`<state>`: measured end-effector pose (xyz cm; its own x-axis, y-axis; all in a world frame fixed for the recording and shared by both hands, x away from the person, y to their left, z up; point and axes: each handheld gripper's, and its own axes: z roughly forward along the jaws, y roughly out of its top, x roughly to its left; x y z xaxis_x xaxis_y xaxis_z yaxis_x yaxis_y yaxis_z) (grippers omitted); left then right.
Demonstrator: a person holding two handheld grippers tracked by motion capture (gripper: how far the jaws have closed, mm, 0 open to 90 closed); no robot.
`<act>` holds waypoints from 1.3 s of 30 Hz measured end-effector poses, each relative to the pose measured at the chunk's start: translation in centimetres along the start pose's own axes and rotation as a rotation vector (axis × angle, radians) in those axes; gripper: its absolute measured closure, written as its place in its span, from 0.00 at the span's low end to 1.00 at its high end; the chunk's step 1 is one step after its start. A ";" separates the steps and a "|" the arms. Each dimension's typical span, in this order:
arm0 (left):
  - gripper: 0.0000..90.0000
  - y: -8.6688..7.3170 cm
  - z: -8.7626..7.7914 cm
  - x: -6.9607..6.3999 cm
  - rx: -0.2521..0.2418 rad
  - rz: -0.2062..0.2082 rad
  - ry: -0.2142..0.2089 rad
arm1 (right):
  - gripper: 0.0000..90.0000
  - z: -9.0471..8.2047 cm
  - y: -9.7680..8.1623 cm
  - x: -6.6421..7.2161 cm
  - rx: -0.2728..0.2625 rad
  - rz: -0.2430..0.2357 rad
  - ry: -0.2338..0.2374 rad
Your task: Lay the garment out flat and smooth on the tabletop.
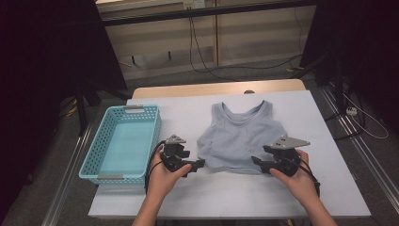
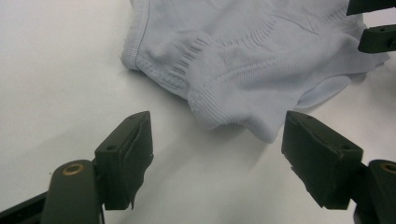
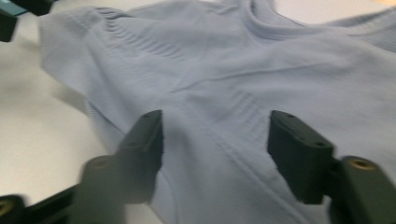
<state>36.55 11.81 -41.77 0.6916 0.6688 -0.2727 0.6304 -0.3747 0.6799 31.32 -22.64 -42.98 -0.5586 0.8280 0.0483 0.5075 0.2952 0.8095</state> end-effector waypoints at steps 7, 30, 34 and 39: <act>0.38 0.0 0.1 -0.3 0.005 0.023 -0.011 | 0.74 0.8 0.4 1.6 -0.007 -0.045 0.064; 0.79 -0.6 -0.3 -0.3 0.051 0.030 -0.020 | 0.86 4.4 1.1 4.4 0.075 -0.175 0.142; 0.82 -0.7 0.0 0.0 0.049 0.054 -0.005 | 0.73 5.7 0.9 4.6 0.124 -0.190 0.124; 0.80 -0.9 0.6 0.2 0.066 0.055 -0.003 | 0.89 6.2 0.9 4.5 0.122 -0.198 0.148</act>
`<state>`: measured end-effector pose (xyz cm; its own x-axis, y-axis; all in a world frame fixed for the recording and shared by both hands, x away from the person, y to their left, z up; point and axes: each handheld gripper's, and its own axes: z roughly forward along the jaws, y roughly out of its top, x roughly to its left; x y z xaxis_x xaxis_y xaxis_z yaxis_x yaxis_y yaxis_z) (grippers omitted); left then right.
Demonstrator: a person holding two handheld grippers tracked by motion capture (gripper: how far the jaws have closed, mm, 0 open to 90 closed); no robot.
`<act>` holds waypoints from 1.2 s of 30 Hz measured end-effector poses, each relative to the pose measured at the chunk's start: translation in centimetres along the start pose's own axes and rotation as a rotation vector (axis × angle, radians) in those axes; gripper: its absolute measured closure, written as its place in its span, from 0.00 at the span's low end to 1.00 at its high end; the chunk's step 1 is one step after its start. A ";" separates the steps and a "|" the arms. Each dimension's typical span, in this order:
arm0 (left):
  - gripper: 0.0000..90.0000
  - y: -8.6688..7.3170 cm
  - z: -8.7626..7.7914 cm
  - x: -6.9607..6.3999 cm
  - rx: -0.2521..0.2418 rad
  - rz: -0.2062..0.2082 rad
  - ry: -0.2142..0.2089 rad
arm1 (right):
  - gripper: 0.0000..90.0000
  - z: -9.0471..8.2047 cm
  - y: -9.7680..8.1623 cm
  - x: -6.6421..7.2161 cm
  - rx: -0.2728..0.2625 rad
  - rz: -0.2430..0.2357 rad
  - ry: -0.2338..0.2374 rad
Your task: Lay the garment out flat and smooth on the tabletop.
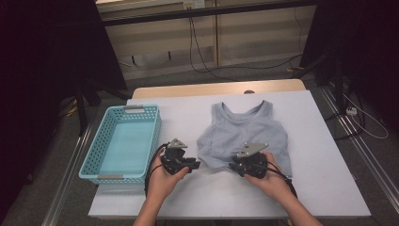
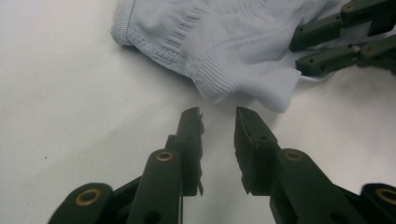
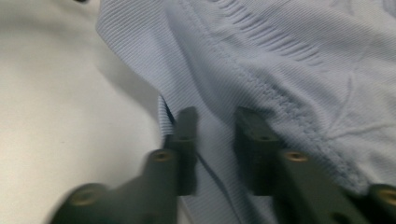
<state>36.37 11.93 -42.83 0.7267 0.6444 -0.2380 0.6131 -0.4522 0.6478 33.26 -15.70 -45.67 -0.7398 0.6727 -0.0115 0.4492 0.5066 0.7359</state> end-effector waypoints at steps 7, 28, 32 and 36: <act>0.82 0.3 0.4 -0.5 0.001 0.003 -0.023 | 0.98 -0.5 0.4 -0.9 -0.034 0.061 0.006; 0.80 2.5 1.4 -1.6 -0.092 0.040 -0.012 | 0.98 -1.6 0.2 -0.1 -0.036 0.079 0.074; 0.81 2.8 1.7 -1.3 -0.096 0.047 0.027 | 0.98 -1.5 0.0 0.3 -0.029 0.053 0.065; 0.78 2.8 2.2 -1.0 -0.104 0.060 0.053 | 0.98 -1.8 0.2 0.3 -0.039 0.018 -0.014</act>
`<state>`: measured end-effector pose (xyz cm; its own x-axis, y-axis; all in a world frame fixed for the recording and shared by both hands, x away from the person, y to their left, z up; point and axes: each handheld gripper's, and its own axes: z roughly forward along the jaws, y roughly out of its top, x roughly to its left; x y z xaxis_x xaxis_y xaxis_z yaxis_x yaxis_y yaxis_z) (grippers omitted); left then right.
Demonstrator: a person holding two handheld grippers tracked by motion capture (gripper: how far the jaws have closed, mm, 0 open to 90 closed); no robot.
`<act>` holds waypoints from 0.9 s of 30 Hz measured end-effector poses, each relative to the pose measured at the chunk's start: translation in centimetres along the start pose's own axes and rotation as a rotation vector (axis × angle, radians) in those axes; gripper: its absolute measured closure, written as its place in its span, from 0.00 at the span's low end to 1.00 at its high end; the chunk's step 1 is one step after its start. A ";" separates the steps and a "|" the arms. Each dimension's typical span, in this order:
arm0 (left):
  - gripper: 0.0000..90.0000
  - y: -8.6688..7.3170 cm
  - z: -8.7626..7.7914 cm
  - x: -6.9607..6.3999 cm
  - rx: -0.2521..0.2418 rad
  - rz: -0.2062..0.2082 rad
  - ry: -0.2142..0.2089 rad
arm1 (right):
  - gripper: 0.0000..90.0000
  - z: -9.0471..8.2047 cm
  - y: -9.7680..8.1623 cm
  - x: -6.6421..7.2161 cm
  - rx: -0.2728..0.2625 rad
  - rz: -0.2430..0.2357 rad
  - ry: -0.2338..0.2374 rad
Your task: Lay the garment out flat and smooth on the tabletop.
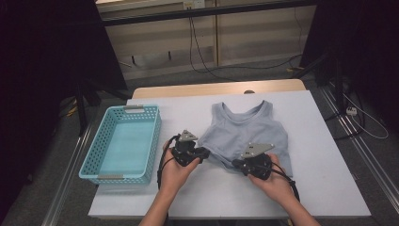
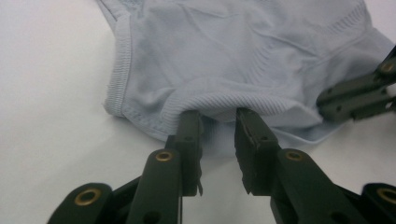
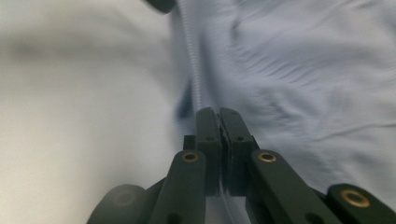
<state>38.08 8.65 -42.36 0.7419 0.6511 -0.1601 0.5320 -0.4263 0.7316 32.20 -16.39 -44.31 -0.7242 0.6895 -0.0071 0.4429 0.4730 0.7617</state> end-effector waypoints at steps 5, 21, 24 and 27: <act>0.68 -0.3 1.3 0.3 0.040 -0.010 0.000 | 0.98 0.0 -0.1 -0.8 -0.015 0.024 -0.029; 0.82 -0.5 3.0 0.2 0.098 0.016 0.004 | 0.98 0.5 -0.6 -1.2 0.000 0.067 -0.015; 0.91 -0.4 2.9 0.0 0.116 0.011 -0.006 | 0.98 0.6 -0.6 -1.3 -0.004 0.074 -0.017; 0.94 -0.3 2.4 -0.1 0.124 -0.003 -0.021 | 0.98 0.5 -0.6 -1.3 -0.003 0.074 -0.026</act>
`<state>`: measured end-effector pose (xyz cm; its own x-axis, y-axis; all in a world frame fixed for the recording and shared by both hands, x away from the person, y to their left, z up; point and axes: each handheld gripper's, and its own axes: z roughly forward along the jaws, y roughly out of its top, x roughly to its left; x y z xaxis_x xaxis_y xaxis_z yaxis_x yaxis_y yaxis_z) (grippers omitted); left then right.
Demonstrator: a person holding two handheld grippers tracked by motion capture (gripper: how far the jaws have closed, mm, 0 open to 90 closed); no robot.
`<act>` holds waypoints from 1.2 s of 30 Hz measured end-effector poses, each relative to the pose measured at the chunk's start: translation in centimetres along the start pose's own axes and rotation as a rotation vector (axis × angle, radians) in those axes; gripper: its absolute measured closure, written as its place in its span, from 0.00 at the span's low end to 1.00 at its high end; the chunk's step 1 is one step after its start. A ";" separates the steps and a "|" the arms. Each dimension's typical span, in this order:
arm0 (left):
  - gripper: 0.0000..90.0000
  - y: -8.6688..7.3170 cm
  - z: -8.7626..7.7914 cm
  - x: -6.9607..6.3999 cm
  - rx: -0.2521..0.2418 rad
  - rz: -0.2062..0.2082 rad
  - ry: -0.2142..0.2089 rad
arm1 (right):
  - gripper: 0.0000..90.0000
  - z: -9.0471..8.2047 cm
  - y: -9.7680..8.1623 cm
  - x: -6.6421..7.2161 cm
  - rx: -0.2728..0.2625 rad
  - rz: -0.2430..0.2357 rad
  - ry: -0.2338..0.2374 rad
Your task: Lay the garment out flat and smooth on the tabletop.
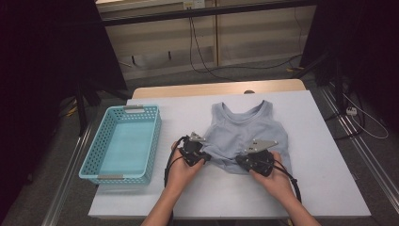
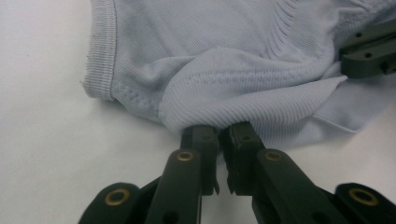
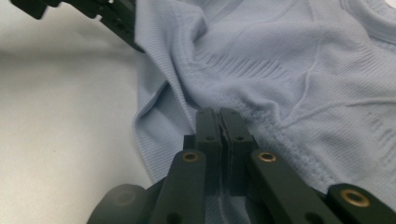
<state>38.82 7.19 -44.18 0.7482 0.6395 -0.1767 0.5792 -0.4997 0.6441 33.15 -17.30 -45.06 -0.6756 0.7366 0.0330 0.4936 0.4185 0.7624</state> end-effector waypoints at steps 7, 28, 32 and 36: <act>0.96 -0.8 -2.0 -0.4 -0.018 0.002 -0.037 | 0.98 -0.2 0.1 -0.5 -0.028 0.041 -0.014; 0.97 -1.6 -5.4 0.2 -0.035 -0.079 -0.130 | 0.98 0.7 1.2 -0.3 -0.034 0.008 -0.005; 0.98 -1.7 -5.9 0.3 -0.022 -0.100 -0.154 | 0.97 0.9 1.2 0.1 -0.025 0.006 0.012; 0.98 -1.7 -6.2 0.3 -0.015 -0.106 -0.153 | 0.92 1.4 1.1 0.9 0.005 -0.016 0.041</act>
<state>36.08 11.84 -40.71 0.7246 0.5909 -0.3545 0.6532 -0.4250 0.6266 33.84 -15.45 -45.04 -0.7055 0.7071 0.0474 0.4850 0.4329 0.7599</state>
